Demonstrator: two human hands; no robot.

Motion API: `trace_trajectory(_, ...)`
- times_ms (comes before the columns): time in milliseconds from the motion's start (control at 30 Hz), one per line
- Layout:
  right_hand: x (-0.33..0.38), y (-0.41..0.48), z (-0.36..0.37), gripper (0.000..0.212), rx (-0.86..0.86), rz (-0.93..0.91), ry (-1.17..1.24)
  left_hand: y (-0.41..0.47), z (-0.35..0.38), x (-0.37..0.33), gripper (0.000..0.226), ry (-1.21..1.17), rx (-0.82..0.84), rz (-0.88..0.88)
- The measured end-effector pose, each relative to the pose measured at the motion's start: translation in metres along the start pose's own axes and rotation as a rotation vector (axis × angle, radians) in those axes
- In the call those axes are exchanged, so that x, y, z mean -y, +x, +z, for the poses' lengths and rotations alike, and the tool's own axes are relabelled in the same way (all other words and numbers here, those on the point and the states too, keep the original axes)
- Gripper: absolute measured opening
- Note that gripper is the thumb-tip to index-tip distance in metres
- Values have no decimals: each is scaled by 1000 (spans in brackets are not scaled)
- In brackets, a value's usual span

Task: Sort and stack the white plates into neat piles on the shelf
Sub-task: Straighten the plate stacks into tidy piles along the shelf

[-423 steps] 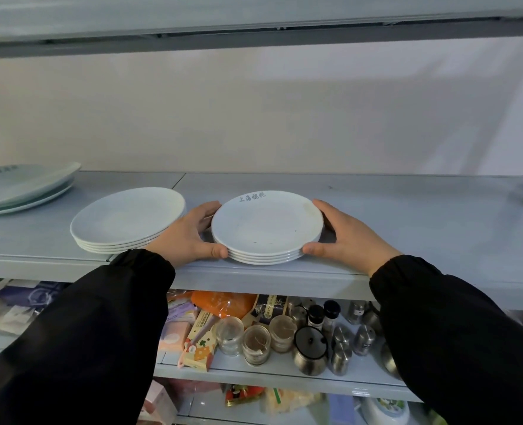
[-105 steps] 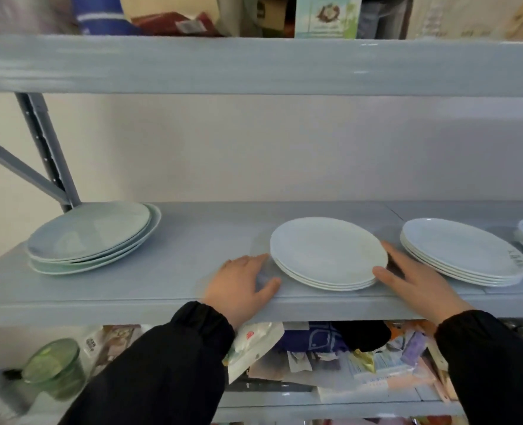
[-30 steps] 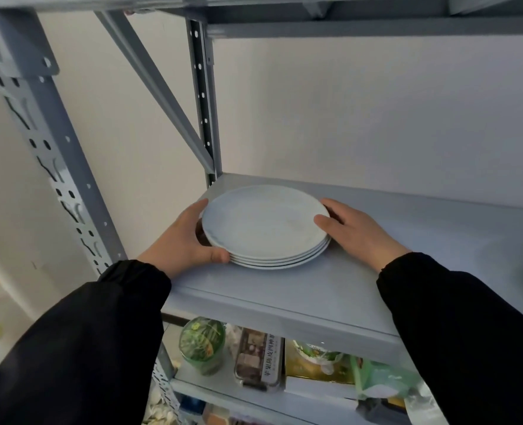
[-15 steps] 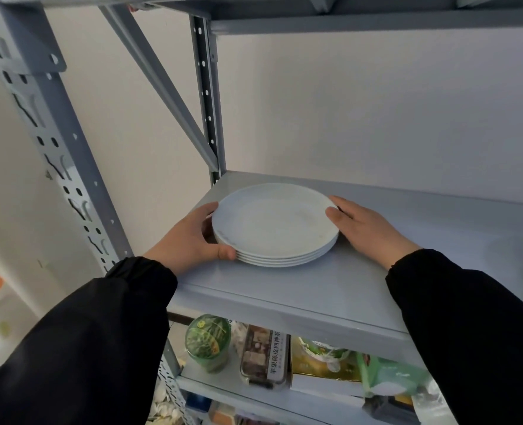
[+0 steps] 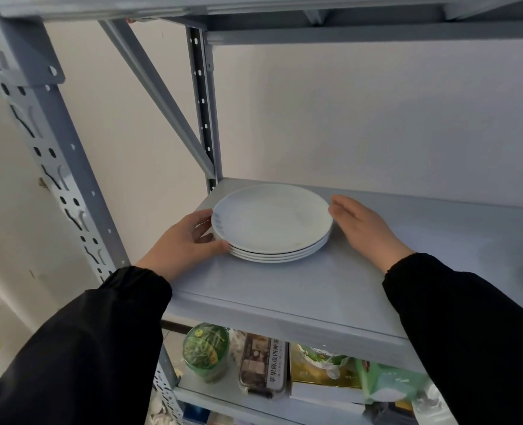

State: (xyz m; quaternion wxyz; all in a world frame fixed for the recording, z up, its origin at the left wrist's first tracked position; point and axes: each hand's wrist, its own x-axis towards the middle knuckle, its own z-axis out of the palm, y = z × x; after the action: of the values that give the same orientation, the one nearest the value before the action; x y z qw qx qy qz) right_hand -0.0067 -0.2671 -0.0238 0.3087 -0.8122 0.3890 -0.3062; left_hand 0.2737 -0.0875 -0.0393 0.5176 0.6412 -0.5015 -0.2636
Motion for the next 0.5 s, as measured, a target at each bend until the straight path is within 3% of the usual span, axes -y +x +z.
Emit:
trace_trajectory(100,-1,1,3,26,108,-29,-31,0,2,1,67,44,38,19)
trace_trajectory(500,3,-9,-1,30,103,-42,-24,-2,-3,1,83,56,92,42)
